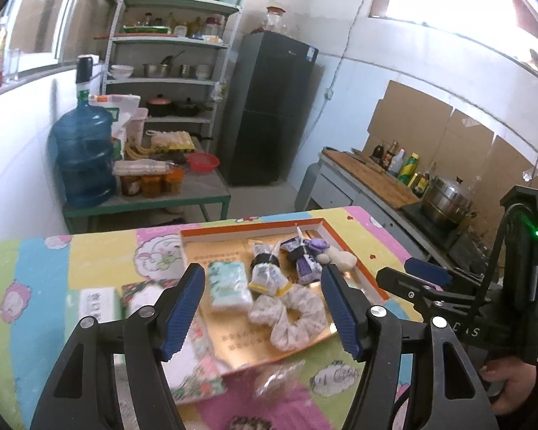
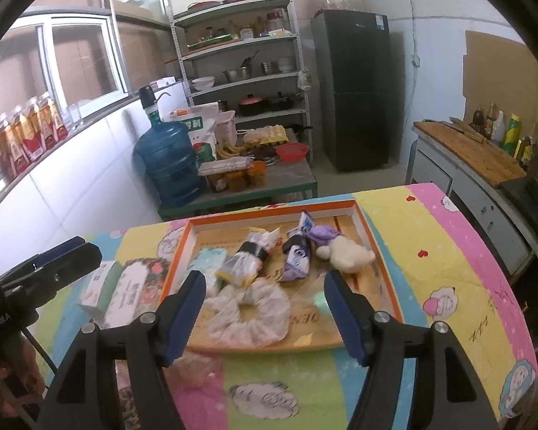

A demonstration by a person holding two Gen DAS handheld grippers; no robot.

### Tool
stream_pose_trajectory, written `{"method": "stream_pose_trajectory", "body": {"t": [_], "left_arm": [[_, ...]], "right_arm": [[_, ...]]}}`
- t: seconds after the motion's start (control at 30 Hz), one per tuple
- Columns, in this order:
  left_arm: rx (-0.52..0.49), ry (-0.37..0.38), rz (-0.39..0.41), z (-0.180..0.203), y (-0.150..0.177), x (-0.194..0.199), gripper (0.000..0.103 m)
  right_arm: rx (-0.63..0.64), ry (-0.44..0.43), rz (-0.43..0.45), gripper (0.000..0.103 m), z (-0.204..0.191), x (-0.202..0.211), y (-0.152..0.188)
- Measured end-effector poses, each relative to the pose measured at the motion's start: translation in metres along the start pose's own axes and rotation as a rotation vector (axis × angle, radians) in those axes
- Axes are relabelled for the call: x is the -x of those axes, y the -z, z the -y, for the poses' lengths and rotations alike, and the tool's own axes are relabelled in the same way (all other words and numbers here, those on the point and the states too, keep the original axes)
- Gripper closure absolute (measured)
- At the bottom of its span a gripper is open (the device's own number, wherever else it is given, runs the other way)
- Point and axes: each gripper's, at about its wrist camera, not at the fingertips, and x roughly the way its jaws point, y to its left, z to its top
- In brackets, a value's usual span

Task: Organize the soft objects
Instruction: 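Withdraw both tools from the box back toward the remaining items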

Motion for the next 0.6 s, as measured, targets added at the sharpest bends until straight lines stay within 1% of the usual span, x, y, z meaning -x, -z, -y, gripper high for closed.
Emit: {"method": "stream_pose_trajectory", "body": {"t": [0.27,0.37,0.6], "left_arm": [[-0.010,-0.051,0.041,-0.017,0.023,0.057,0.034],[-0.018,-0.074,0.052,-0.025,0.029,0.077,0.034],[0.010,-0.131,0.083,-0.054,0.047,0.128,0.034]], "right_arm": [[0.039,-0.027,0.024,0.035,-0.046,0.033,0.021],[0.058,-0.036,0.021,0.035,-0.063,0.042,0.029],[0.093,-0.066,0.011,0.035,-0.104,0.056,0.045]]}}
